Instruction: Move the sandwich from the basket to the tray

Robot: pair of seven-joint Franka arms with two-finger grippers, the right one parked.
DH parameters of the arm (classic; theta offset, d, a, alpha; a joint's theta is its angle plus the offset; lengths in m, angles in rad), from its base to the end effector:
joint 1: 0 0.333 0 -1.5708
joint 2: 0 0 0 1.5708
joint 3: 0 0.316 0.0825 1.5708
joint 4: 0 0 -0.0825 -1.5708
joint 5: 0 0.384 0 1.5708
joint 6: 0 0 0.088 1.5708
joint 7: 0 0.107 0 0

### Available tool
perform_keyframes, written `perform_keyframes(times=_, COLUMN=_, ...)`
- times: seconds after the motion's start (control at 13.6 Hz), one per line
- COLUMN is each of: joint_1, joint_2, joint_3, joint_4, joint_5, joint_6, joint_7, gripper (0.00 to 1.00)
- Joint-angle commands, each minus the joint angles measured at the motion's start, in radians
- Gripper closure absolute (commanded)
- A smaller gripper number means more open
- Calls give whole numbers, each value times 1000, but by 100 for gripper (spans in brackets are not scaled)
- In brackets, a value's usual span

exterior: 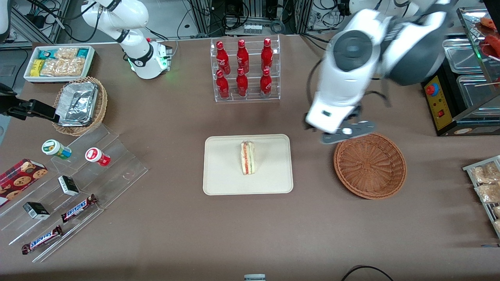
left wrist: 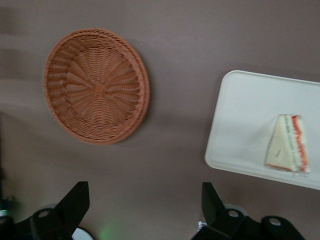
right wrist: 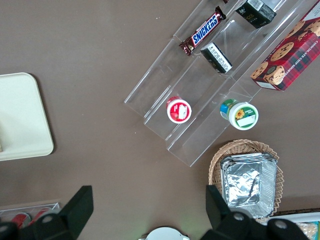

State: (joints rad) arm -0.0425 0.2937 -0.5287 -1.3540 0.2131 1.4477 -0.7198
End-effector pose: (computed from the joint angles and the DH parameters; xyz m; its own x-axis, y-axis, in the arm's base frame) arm 0.5555 -0.2733 0.5622 0.9826 0.1693 -0.0768 0.1559 -0.9754 -0.1556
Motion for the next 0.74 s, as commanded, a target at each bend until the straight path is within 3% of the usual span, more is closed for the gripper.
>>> perform_keyframes(times=0.0, joint_1=107, joint_2=-76, joint_3=-4, joint_4=-39, joint_5=-43, joint_6=-58, joint_7=164, gripper=1)
perform_keyframes(times=0.22, joint_1=176, joint_2=-108, joint_3=27, joint_4=-39, joint_5=-64, joint_6=-107, joint_7=339, gripper=1)
perform_keyframes(times=0.66, joint_1=66, joint_2=-229, joint_3=433, joint_4=-143, joint_5=-153, joint_6=-106, joint_7=744, gripper=1)
